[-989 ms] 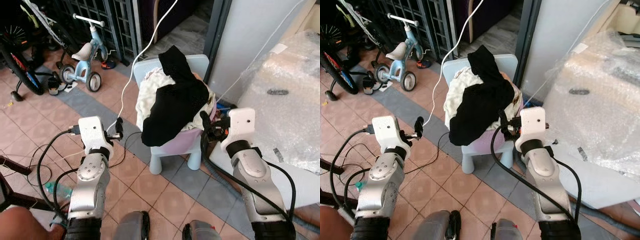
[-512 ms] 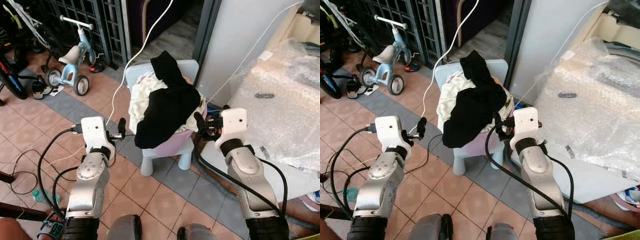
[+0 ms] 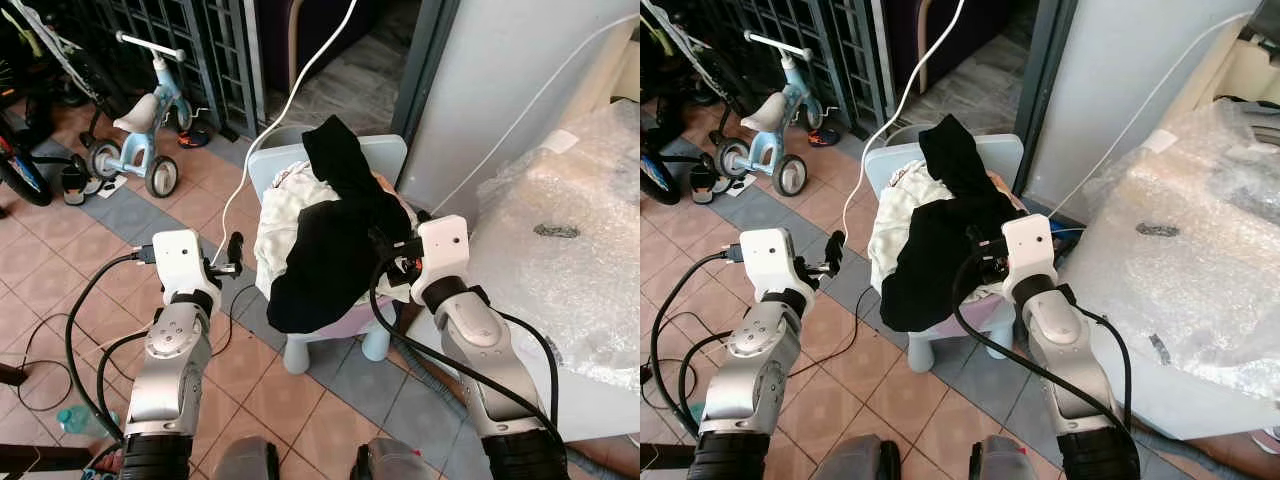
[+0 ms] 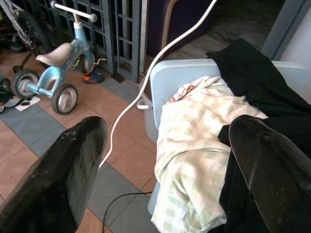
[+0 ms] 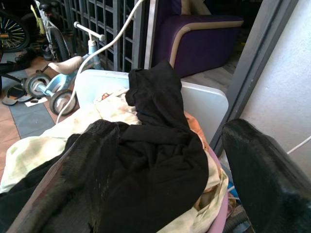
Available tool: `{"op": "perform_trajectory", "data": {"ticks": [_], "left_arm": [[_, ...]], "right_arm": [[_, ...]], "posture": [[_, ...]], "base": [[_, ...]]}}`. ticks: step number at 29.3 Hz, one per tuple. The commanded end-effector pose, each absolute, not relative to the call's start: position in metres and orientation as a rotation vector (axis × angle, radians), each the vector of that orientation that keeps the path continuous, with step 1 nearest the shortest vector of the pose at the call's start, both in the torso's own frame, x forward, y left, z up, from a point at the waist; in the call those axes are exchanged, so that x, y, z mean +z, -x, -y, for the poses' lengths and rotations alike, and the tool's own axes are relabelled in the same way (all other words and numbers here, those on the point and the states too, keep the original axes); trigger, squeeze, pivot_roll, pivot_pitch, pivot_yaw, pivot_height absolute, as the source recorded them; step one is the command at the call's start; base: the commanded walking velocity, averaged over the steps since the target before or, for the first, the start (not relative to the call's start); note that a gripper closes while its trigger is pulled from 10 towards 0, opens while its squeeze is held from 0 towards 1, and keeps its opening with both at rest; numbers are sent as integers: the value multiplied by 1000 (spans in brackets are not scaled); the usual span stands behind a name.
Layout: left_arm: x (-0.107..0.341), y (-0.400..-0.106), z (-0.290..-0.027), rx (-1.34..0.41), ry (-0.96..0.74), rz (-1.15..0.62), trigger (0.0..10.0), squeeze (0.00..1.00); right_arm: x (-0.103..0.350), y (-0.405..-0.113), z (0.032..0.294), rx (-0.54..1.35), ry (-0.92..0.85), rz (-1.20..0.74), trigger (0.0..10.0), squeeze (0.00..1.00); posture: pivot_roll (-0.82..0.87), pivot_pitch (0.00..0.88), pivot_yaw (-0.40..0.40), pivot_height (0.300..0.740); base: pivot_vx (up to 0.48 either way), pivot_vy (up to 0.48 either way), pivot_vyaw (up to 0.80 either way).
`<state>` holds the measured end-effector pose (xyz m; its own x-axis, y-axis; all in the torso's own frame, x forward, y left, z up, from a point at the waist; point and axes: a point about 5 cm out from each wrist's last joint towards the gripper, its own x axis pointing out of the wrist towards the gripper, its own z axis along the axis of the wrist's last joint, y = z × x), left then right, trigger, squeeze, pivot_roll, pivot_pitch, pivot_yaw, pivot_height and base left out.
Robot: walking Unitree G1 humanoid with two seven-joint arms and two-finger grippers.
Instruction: Clothes washing
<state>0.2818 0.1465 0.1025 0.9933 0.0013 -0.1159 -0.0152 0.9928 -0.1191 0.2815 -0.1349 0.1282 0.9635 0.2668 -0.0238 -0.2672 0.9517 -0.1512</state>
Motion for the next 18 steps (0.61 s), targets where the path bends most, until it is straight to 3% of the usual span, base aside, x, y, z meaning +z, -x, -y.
{"op": "perform_trajectory", "data": {"ticks": [1,4,5,6,10,12,15,18], "left_arm": [[101,-281,-140,-7,124,-124,10000,0],[101,-281,-140,-8,123,-123,10000,0],[101,-282,-140,-10,124,-122,10000,0],[102,-282,-139,-10,123,-121,10000,0],[103,-282,-139,-10,122,-118,10000,0],[103,-282,-139,3,125,-124,10000,0],[104,-280,-139,14,113,-136,10000,0],[101,-274,-142,23,103,-155,10000,0]], "right_arm": [[123,-281,141,263,160,-35,10000,0],[121,-282,141,267,165,-50,10000,0],[116,-281,140,290,184,-75,3647,0],[112,-281,140,302,200,-99,0,0],[100,-279,139,340,238,-178,0,0],[91,-278,138,379,288,-229,8510,0],[79,-281,140,434,375,-314,10000,0],[76,-288,142,457,390,-346,10000,0]], "posture": [[-32,111,10,728],[-32,109,9,728],[-30,106,7,728],[-30,105,6,728],[-25,103,5,728],[-17,103,2,728],[0,107,0,728],[20,113,-4,728]], "base": [[465,0,0],[465,0,0],[465,0,0],[465,0,0],[465,0,0],[221,0,0],[0,0,0],[0,0,0]]}}
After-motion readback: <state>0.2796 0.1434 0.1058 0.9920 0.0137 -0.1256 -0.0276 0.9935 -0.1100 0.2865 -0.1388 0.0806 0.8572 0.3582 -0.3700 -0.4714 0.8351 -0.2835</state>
